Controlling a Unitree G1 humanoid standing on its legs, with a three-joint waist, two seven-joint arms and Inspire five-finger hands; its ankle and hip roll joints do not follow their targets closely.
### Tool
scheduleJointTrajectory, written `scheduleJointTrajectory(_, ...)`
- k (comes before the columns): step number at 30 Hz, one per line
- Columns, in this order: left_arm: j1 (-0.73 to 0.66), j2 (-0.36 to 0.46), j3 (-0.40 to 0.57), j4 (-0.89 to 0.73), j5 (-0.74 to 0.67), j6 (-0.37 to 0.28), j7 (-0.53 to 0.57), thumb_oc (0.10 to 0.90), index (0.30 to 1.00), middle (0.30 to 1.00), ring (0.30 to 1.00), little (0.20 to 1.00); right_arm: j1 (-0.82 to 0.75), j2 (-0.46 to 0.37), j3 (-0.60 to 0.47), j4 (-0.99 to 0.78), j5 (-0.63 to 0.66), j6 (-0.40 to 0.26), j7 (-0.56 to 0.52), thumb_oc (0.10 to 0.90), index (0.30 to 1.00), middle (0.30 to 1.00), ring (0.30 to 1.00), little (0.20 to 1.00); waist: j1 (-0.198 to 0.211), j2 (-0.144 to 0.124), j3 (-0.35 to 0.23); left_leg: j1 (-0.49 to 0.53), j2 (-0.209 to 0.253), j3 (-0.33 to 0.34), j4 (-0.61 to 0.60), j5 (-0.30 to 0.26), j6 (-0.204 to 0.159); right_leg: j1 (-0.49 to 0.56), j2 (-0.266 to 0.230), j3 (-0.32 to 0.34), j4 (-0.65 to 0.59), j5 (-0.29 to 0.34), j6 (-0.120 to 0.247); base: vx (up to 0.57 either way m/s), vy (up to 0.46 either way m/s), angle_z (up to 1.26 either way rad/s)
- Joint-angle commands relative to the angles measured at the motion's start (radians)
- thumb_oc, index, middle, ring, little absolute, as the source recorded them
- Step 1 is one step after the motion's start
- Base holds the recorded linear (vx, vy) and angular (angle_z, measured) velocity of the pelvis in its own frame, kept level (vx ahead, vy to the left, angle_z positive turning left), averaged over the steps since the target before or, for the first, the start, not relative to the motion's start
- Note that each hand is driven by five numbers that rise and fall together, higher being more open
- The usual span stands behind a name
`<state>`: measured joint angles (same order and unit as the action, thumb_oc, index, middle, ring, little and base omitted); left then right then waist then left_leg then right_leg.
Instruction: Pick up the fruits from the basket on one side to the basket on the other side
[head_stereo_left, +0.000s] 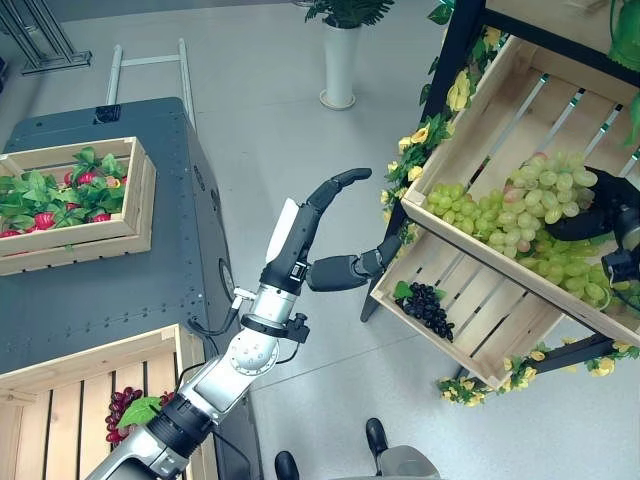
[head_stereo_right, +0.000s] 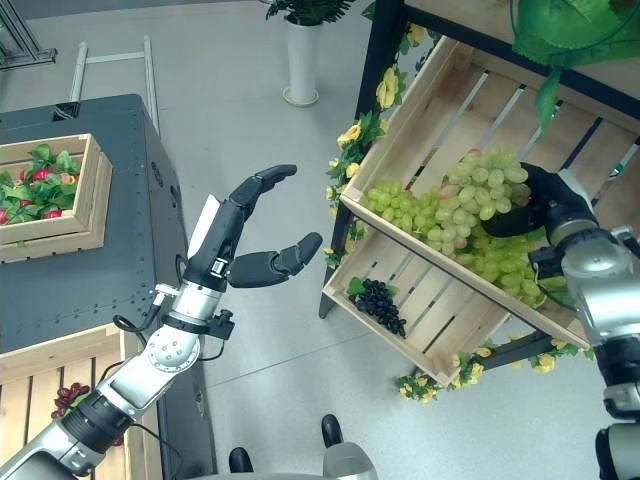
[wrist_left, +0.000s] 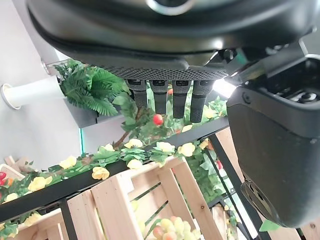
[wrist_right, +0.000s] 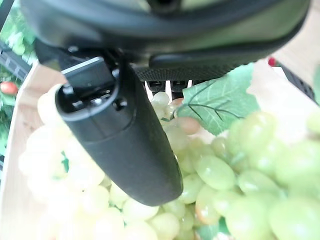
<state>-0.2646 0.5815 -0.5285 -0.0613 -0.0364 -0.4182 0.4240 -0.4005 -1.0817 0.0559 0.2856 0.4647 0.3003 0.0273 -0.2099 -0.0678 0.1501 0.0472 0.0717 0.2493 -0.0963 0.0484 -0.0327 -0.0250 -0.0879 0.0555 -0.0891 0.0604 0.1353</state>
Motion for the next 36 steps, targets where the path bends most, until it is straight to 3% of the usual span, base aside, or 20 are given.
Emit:
scheduleJointTrajectory(1, -0.091, -0.022, 0.033, -0.073, 0.002, -0.083, 0.001, 0.800, 0.900, 0.900, 0.900, 0.900, -0.036, 0.013, -0.082, -0.109, 0.192, -0.178, 0.051, 0.800, 0.900, 0.900, 0.900, 0.900, 0.012, -0.017, -0.101, 0.037, 0.023, -0.006, 0.009, -0.085, -0.018, 0.013, 0.075, -0.033, 0.003, 0.007, -0.013, 0.00, -0.007, -0.03)
scheduleJointTrajectory(7, -0.065, -0.019, 0.060, -0.066, 0.000, -0.105, -0.017, 0.800, 0.900, 0.900, 0.900, 0.900, 0.042, 0.070, -0.181, -0.210, 0.273, -0.217, 0.067, 0.800, 0.900, 0.900, 0.900, 0.900, 0.006, -0.016, -0.104, 0.041, 0.025, -0.004, 0.009, -0.091, -0.017, 0.015, 0.080, -0.026, 0.003, 0.004, -0.013, 0.00, -0.006, -0.03)
scheduleJointTrajectory(12, -0.053, -0.017, 0.059, -0.064, 0.011, -0.112, 0.000, 0.800, 0.900, 0.900, 0.900, 0.900, 0.106, 0.057, -0.239, -0.215, 0.186, -0.237, 0.069, 0.800, 0.900, 0.900, 0.900, 0.900, -0.008, -0.016, -0.105, 0.046, 0.026, 0.007, 0.009, -0.094, -0.016, 0.014, 0.084, -0.014, 0.002, 0.005, -0.012, 0.00, 0.000, 0.00)
scheduleJointTrajectory(14, -0.052, -0.013, 0.054, -0.068, 0.016, -0.107, 0.019, 0.800, 0.900, 0.900, 0.900, 0.900, 0.142, 0.029, -0.274, -0.195, 0.040, -0.247, 0.029, 0.800, 0.900, 0.900, 0.900, 0.900, -0.020, -0.017, -0.106, 0.048, 0.028, 0.015, 0.009, -0.095, -0.017, 0.012, 0.088, -0.005, 0.003, 0.005, -0.010, 0.00, 0.000, 0.00)
scheduleJointTrajectory(16, -0.052, -0.008, 0.045, -0.076, 0.024, -0.096, 0.038, 0.800, 0.900, 0.900, 0.900, 0.900, 0.168, -0.001, -0.294, -0.172, 0.000, -0.274, 0.032, 0.800, 0.900, 0.900, 0.900, 0.900, -0.029, -0.018, -0.106, 0.049, 0.028, 0.020, 0.009, -0.095, -0.016, 0.010, 0.091, 0.003, 0.003, 0.008, -0.008, 0.00, 0.018, -0.04)
scheduleJointTrajectory(19, -0.058, -0.009, 0.028, -0.072, 0.042, -0.089, 0.070, 0.800, 0.900, 0.900, 0.900, 0.900, 0.205, -0.047, -0.336, -0.178, 0.023, -0.298, 0.063, 0.800, 0.900, 0.900, 0.900, 0.900, -0.045, -0.020, -0.101, 0.054, 0.028, 0.031, 0.009, -0.095, -0.013, 0.009, 0.094, 0.015, 0.004, 0.011, -0.007, -0.01, 0.019, -0.10)
scheduleJointTrajectory(25, -0.055, -0.011, 0.022, -0.077, 0.061, -0.083, 0.090, 0.800, 0.900, 0.900, 0.900, 0.900, 0.247, -0.055, -0.373, -0.219, 0.077, -0.370, 0.053, 0.800, 0.900, 0.900, 0.900, 0.900, -0.056, -0.019, -0.098, 0.058, 0.027, 0.039, 0.009, -0.098, -0.009, 0.009, 0.097, 0.026, 0.005, 0.011, -0.006, 0.00, 0.020, -0.17)
scheduleJointTrajectory(31, -0.044, -0.011, 0.029, -0.065, 0.061, -0.102, 0.099, 0.800, 0.900, 0.900, 0.900, 0.900, 0.222, -0.035, -0.433, -0.283, 0.113, -0.487, -0.073, 0.800, 0.900, 0.900, 0.900, 0.900, -0.056, -0.008, -0.099, 0.060, 0.026, 0.040, 0.009, -0.102, -0.007, 0.010, 0.097, 0.025, 0.007, 0.006, -0.008, -0.01, 0.016, -0.06)
scheduleJointTrajectory(36, -0.039, -0.017, 0.038, -0.064, 0.062, -0.110, 0.095, 0.800, 0.900, 0.900, 0.900, 0.900, 0.188, 0.010, -0.446, -0.366, 0.168, -0.530, -0.113, 0.800, 0.900, 0.900, 0.900, 0.900, -0.053, 0.001, -0.101, 0.058, 0.024, 0.034, 0.009, -0.105, -0.003, 0.011, 0.095, 0.022, 0.007, 0.002, -0.009, 0.00, 0.000, 0.00)
